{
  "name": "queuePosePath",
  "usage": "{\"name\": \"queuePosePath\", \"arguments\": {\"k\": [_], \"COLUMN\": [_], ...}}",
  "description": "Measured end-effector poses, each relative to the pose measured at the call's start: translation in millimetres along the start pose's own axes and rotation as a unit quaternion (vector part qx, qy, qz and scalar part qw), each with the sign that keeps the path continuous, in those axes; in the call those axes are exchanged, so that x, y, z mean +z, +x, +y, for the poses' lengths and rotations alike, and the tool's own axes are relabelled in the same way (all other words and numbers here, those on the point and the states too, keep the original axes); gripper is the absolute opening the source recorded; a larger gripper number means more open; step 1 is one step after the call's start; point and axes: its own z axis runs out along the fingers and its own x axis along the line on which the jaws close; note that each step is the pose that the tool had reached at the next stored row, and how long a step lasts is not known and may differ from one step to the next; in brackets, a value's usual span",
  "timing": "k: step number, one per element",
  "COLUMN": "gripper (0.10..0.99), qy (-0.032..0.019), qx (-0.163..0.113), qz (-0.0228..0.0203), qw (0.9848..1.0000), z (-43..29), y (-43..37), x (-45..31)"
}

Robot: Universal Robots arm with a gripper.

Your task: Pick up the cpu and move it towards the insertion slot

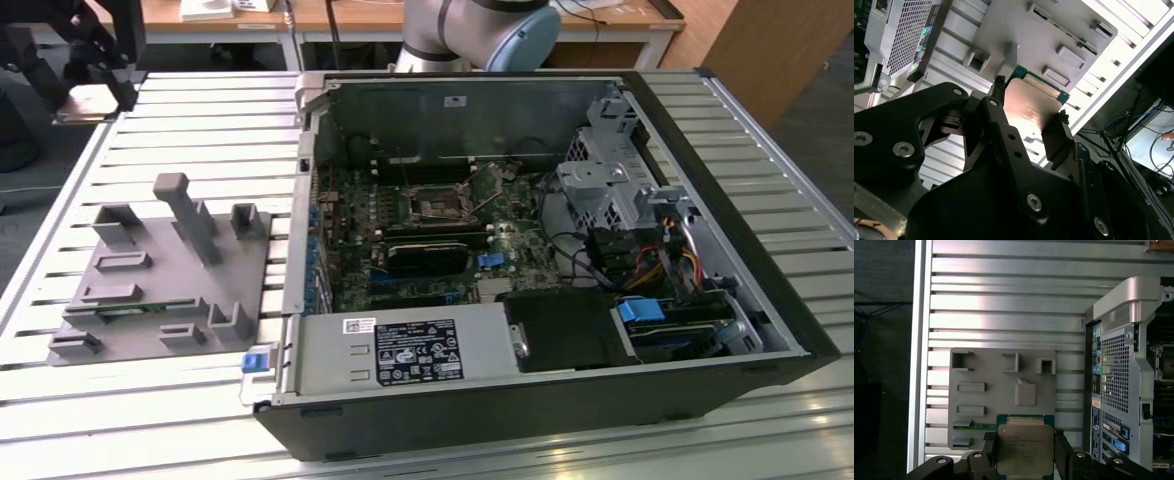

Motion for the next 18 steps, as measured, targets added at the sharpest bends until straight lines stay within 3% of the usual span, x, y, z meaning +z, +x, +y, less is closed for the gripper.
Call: {"name": "queuePosePath", "arguments": {"k": [18], "gripper": [0.541], "qy": [0.0], "qx": [0.0], "qz": [0.0], "qw": [1.0], "z": [0.8], "y": [-13.0], "x": [0.0]}}
